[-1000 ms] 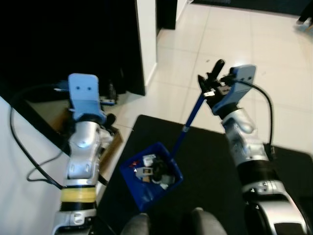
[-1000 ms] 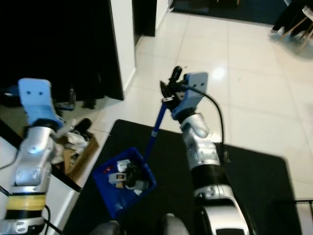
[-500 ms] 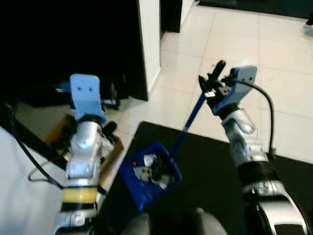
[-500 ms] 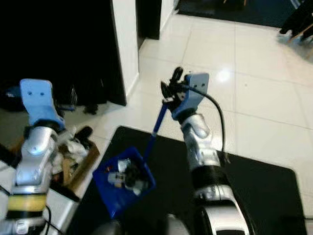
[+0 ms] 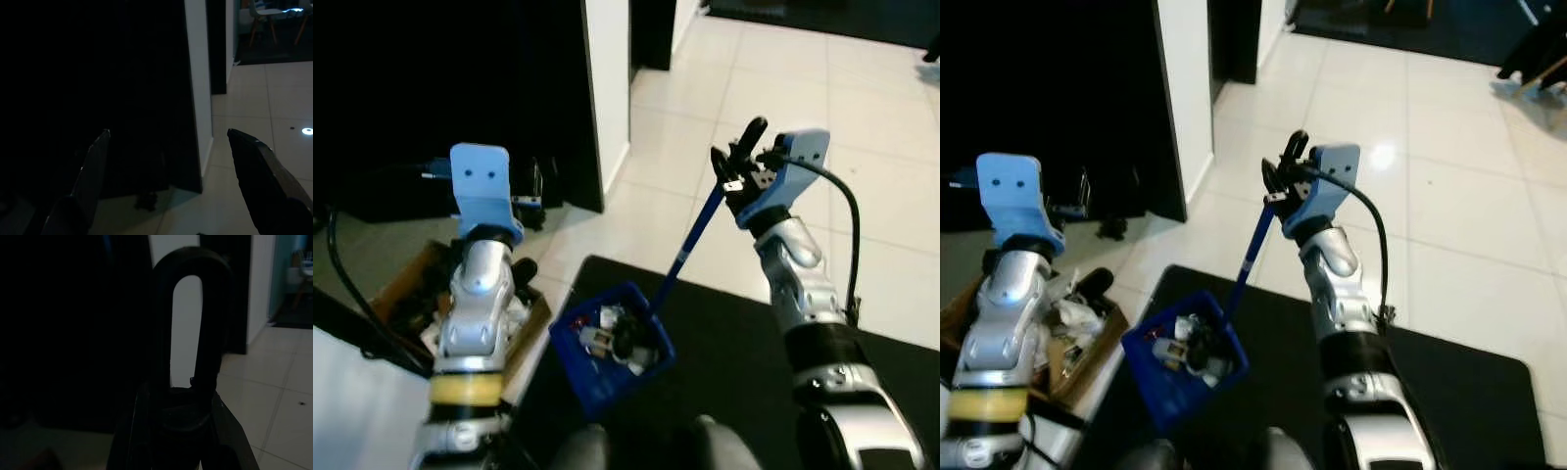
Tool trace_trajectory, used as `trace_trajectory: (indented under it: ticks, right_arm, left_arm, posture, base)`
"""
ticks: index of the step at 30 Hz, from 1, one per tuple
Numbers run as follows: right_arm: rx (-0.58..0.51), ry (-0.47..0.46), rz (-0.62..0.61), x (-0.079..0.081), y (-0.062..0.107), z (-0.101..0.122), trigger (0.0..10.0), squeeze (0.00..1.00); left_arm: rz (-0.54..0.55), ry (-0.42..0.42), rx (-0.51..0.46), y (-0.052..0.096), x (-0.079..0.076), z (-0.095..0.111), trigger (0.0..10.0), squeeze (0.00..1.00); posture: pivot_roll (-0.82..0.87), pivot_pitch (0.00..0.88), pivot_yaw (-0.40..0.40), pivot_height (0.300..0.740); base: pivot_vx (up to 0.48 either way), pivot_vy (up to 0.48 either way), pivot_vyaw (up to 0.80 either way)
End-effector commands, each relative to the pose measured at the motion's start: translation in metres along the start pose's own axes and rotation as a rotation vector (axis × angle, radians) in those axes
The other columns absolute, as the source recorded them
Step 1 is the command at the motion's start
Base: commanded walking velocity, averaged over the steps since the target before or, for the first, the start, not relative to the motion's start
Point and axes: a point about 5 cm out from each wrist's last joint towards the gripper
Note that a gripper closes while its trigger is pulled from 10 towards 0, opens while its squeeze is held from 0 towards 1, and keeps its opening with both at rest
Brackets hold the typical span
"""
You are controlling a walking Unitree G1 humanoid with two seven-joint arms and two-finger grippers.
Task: Sweep floor
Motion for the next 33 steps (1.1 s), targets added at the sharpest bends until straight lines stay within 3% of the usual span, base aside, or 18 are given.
trace_trajectory:
  ticks: [1, 33]
  right_arm:
    - [-0.057, -0.003, 0.018, 0.0048, -0.0030, 0.0102, 10.0, 0.00]
    - [-0.099, -0.011, 0.040, 0.0102, -0.0054, 0.0195, 10.0, 0.00]
  left_arm:
    - [0.003, 0.002, 0.006, 0.0015, 0.0014, -0.0014, 10.0, 0.00]
    - [0.002, -0.003, 0.008, 0.0012, 0.0013, -0.0017, 10.0, 0.00]
  posture:
    - [0.02, 0.063, -0.008, 0.740]
    - [0.03, 0.066, -0.006, 0.740]
  base:
    - [0.371, 0.000, 0.00]
    - [0.372, 0.000, 0.00]
Point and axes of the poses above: a point about 5 cm out from each wrist's last joint towards the gripper, its own y axis pointing back from the gripper into the wrist, its own z axis along the axis of the wrist's last joint, x = y × z, and after that the axes turned 14 degrees about -y, right-handed
